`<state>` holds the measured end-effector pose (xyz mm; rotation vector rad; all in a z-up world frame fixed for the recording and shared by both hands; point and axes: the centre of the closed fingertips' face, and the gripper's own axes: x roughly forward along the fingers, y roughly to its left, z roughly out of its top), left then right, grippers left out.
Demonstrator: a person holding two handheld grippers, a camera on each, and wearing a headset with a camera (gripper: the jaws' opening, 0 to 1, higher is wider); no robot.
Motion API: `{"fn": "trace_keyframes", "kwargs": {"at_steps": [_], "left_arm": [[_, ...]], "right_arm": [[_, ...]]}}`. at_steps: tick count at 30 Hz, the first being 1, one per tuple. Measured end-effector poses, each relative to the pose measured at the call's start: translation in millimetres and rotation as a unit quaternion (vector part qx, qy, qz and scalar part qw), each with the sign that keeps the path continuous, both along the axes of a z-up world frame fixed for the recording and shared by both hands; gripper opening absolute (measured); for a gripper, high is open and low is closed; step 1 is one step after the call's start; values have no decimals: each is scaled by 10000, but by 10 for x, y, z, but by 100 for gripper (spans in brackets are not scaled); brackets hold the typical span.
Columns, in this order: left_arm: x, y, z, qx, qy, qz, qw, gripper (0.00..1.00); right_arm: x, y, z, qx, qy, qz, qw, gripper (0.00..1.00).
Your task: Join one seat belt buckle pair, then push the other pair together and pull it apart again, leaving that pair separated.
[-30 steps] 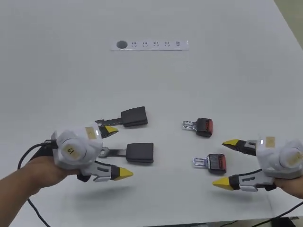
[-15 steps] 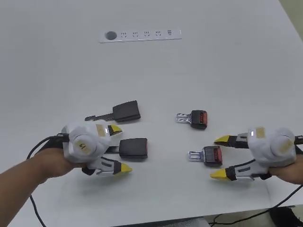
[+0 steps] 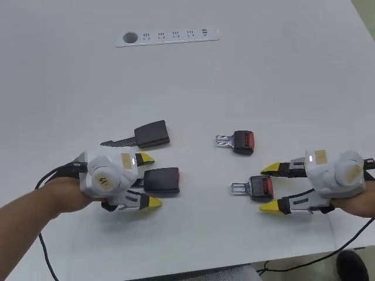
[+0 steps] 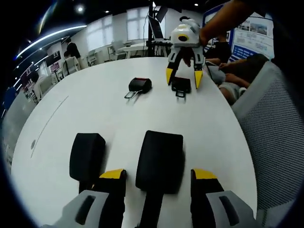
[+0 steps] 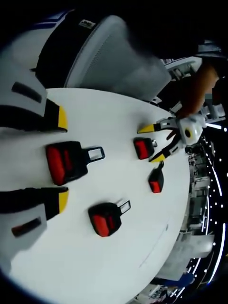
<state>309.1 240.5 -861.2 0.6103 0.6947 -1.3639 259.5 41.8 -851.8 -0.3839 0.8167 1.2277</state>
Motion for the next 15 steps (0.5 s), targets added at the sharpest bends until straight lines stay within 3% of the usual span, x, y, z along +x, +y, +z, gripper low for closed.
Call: {"fn": "trace_keyframes", "kwargs": {"at_steps": [4, 6, 8, 15], "left_arm": [[-4, 24, 2, 1, -12, -101, 9999, 49], [-14, 48, -10, 36, -25, -219, 9998, 39], [40, 38, -32, 15, -92, -235, 9997, 35], [48, 48, -11, 135, -85, -477, 9987, 34]], "right_arm": [[28, -1, -1, -30, -59, 30, 10000, 39], [35, 6, 0, -45, -58, 60, 10000, 38], [43, 12, 2, -31, -50, 82, 9999, 37], [73, 15, 0, 9, -74, 134, 9999, 35]]}}
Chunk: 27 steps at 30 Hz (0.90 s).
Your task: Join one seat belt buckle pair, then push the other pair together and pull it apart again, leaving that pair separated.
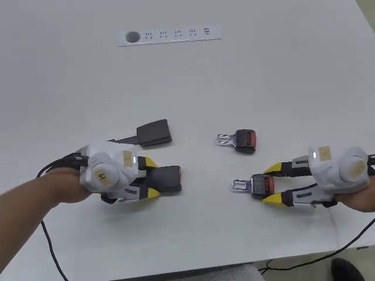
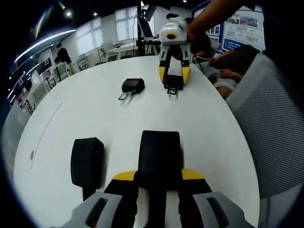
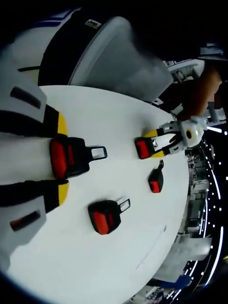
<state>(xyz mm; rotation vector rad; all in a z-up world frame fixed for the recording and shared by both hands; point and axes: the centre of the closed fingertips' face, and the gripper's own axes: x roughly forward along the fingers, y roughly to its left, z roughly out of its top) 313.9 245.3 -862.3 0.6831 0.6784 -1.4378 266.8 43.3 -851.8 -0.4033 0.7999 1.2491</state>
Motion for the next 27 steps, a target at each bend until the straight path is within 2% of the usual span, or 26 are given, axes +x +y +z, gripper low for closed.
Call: {"fn": "trace_keyframes", "kwargs": {"at_steps": [5, 13, 27], "left_arm": [[-10, -20, -3, 52, 8, -139, 9999, 34], [-51, -27, 17, 65, -10, -165, 9998, 34], [-69, -32, 24, 97, -2, -140, 9999, 34]], "right_arm": [[9, -10, -6, -4, 7, 15, 10000, 35], [38, 33, -1, 36, -10, 38, 10000, 34], [142, 315, 11, 339, -107, 73, 9993, 34]]}}
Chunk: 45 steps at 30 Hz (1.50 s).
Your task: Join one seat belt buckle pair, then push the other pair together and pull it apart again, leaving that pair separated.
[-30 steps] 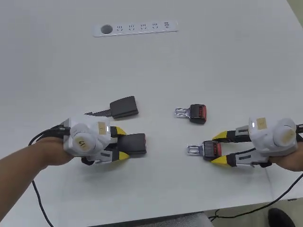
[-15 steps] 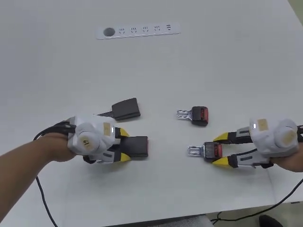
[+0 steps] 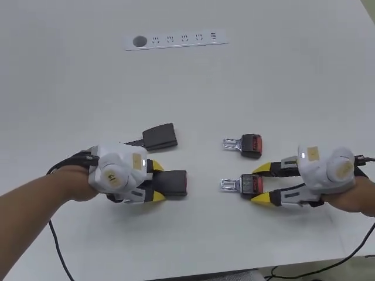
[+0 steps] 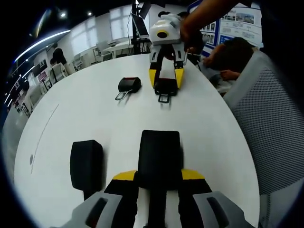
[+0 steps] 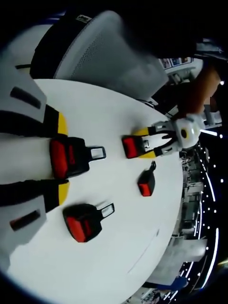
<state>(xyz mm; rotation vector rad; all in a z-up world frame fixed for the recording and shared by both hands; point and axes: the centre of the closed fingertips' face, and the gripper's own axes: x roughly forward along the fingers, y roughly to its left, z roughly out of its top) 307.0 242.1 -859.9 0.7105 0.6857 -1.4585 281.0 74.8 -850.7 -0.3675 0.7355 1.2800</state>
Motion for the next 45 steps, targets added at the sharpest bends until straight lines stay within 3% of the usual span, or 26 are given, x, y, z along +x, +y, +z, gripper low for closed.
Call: {"fn": "trace_keyframes", "kwargs": {"at_steps": [7, 18, 25, 32, 45], "left_arm": [[-8, 4, 3, 5, 7, 5, 10000, 34], [-5, 9, 1, 74, -10, -24, 10000, 34], [-9, 7, -2, 93, -8, -22, 10000, 34], [-13, 20, -3, 105, -13, -26, 9999, 34], [-13, 11, 3, 140, -65, -169, 9997, 33]], "right_arm": [[26, 131, 2, 150, -24, 27, 9999, 34], [190, 408, 6, 416, -23, 26, 9991, 34], [189, 690, -17, 645, -41, 106, 9979, 34], [193, 820, -48, 615, -134, 224, 9978, 34], [144, 884, -55, 562, -43, 243, 9981, 34]]}}
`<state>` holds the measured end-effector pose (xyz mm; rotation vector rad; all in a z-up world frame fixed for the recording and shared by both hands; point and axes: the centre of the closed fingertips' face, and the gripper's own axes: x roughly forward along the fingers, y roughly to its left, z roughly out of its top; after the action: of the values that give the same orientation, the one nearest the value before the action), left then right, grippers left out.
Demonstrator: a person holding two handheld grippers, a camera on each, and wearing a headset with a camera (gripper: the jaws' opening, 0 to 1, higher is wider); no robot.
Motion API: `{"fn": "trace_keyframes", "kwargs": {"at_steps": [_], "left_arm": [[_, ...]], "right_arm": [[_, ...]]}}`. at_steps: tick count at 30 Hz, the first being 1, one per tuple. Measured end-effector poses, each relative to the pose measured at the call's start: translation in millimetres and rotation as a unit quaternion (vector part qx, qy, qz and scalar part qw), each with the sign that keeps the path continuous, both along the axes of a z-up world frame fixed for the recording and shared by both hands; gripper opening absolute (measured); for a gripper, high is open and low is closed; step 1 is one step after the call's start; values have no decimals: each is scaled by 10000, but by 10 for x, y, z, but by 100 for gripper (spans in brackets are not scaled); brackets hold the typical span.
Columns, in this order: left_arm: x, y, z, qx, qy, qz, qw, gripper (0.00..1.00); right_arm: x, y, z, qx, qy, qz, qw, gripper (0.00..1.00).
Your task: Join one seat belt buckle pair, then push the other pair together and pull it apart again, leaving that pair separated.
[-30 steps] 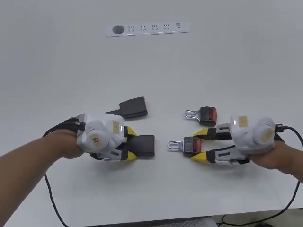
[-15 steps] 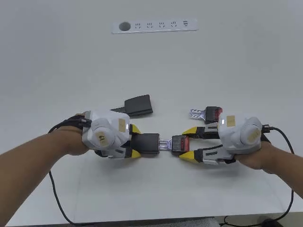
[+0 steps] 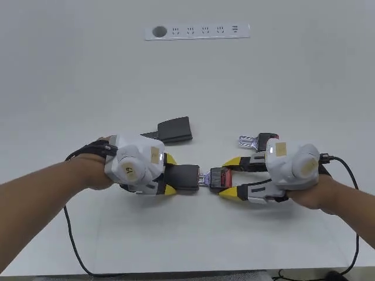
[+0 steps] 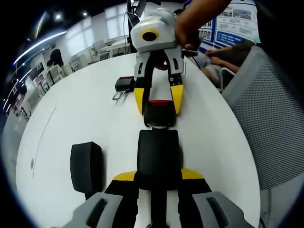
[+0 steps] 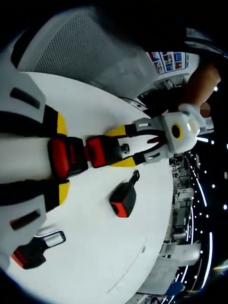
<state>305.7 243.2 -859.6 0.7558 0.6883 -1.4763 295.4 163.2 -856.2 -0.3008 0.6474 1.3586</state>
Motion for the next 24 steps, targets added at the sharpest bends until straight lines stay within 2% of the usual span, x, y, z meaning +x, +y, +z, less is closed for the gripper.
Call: {"fn": "trace_keyframes", "kwargs": {"at_steps": [10, 24], "left_arm": [[2, -21, -5, 77, 11, -29, 10000, 33], [1, 4, 8, 5, 36, -69, 10000, 33]], "right_arm": [[-6, 121, 3, 43, 5, -51, 10000, 33], [26, 123, -32, -56, -12, -23, 10000, 33]]}}
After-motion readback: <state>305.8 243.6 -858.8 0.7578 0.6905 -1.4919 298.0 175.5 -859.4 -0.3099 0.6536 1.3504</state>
